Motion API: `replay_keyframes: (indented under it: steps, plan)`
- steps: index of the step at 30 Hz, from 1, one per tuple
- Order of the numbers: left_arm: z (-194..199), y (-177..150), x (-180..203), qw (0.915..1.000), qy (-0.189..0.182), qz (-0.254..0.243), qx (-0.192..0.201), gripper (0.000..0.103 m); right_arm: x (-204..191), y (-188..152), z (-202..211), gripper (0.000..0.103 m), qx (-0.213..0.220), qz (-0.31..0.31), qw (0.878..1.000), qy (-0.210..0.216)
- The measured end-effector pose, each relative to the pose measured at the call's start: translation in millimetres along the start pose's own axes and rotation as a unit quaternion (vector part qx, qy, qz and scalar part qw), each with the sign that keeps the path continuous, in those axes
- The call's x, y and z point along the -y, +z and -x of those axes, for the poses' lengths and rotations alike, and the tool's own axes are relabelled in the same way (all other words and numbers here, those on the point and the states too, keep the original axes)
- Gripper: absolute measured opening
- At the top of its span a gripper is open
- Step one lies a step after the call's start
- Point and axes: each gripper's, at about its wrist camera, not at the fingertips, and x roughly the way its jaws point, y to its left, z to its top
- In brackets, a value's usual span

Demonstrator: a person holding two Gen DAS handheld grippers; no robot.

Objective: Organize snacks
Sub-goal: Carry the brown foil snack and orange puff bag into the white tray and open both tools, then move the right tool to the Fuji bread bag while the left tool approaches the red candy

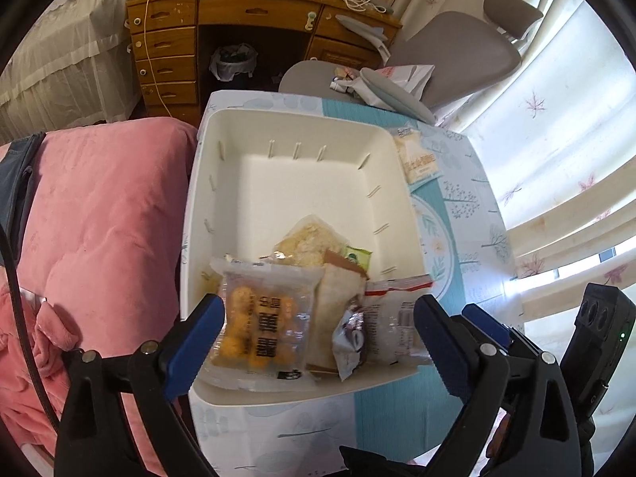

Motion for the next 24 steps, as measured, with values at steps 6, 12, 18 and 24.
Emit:
replay_keyframes:
  steps: [6,12,18,24]
  plan:
    - [6,-4,29,0.9995,0.011,0.018,0.024,0.095,16,9,15,0.064,-0.011,0.024,1.000,0.008]
    - [13,-7,61,0.9970,0.016,0.054,0.054,0.095,40,27,33,0.065,-0.025,0.051,0.998,0.020]
    - [12,-14,94,0.9925,0.022,0.090,0.079,0.095,69,52,47,0.072,-0.042,0.081,0.995,0.031]
    - [1,-17,125,0.9884,0.033,0.117,0.092,0.095,93,81,52,0.072,-0.056,0.103,0.992,0.040]
